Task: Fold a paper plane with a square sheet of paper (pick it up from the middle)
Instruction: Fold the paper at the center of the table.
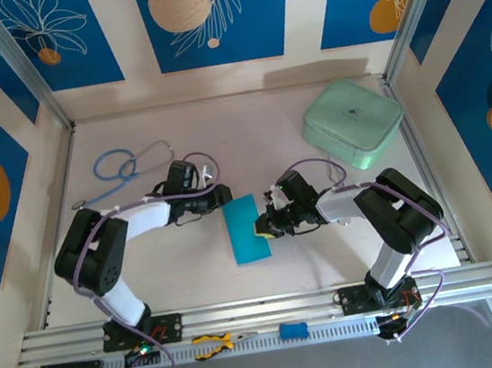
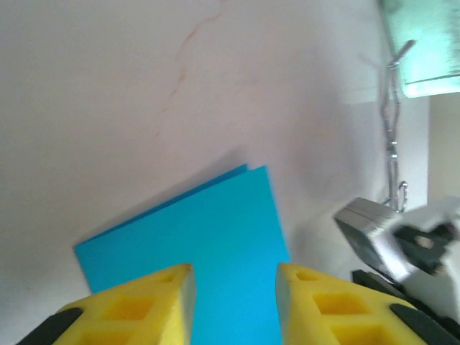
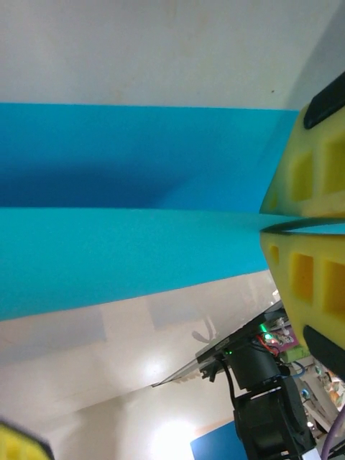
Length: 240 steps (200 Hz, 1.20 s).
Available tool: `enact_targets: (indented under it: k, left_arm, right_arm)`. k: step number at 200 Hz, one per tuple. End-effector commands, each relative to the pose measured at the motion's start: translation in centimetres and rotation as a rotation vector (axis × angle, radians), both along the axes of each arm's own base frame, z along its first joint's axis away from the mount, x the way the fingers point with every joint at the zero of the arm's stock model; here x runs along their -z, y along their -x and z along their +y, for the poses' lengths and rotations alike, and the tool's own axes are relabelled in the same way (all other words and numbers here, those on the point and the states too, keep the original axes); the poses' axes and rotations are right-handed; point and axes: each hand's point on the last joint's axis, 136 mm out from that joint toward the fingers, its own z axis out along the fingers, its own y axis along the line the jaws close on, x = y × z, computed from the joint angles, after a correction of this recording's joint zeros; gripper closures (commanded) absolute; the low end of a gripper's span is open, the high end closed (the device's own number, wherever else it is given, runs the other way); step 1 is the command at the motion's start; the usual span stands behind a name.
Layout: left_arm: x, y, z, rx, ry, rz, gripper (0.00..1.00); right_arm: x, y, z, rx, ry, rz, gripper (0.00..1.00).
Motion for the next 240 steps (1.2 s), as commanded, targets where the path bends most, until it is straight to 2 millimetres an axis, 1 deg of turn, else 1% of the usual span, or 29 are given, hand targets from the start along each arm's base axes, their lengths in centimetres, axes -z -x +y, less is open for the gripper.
enact_targets:
  k: [1, 47, 73, 85, 127, 172, 210, 223, 240]
  left_arm:
    - [-1.6, 0.9, 0.5, 0.000, -0.011, -0.057, 0.62]
    - [-3.6, 2.6, 1.7, -0.021, -0.029, -0.145, 0.58]
    - [-4.4, 3.6, 1.8, -0.019, -0.035, -0.198, 0.56]
    - [-4.5, 3.9, 1.8, -0.014, -0.035, -0.211, 0.56]
    - [-4.8, 5.2, 1.3, 0.033, -0.032, -0.240, 0.55]
    - [-4.6, 6.5, 0.7, 0.085, -0.046, -0.253, 0.55]
    - [-4.8, 7.6, 0.3, 0.137, -0.074, -0.288, 0.55]
    - [-5.1, 8.4, -0.3, 0.170, -0.077, -0.309, 0.55]
    - [-5.2, 9.8, -1.2, 0.226, -0.092, -0.330, 0.55]
  right_arm:
    - [-0.1, -0.6, -0.3, 0.032, 0.015, -0.019, 0.91]
    - [0.5, -0.8, -2.1, 0.137, 0.080, -0.035, 0.92]
    - [0.5, -0.5, -2.6, 0.163, 0.094, -0.041, 0.92]
    - [0.2, -0.6, -2.6, 0.152, 0.084, -0.048, 0.91]
    - [-0.8, -0.5, -1.5, 0.050, -0.012, -0.040, 0.81]
    - [-0.8, -1.1, -1.6, 0.027, -0.018, -0.047, 0.77]
    - [-0.3, -1.4, -2.0, 0.029, -0.019, -0.034, 0.79]
    - [-0.2, -1.5, -2.1, 0.032, -0.017, -0.029, 0.82]
    - [-0.2, -1.6, -2.2, 0.035, -0.021, -0.025, 0.84]
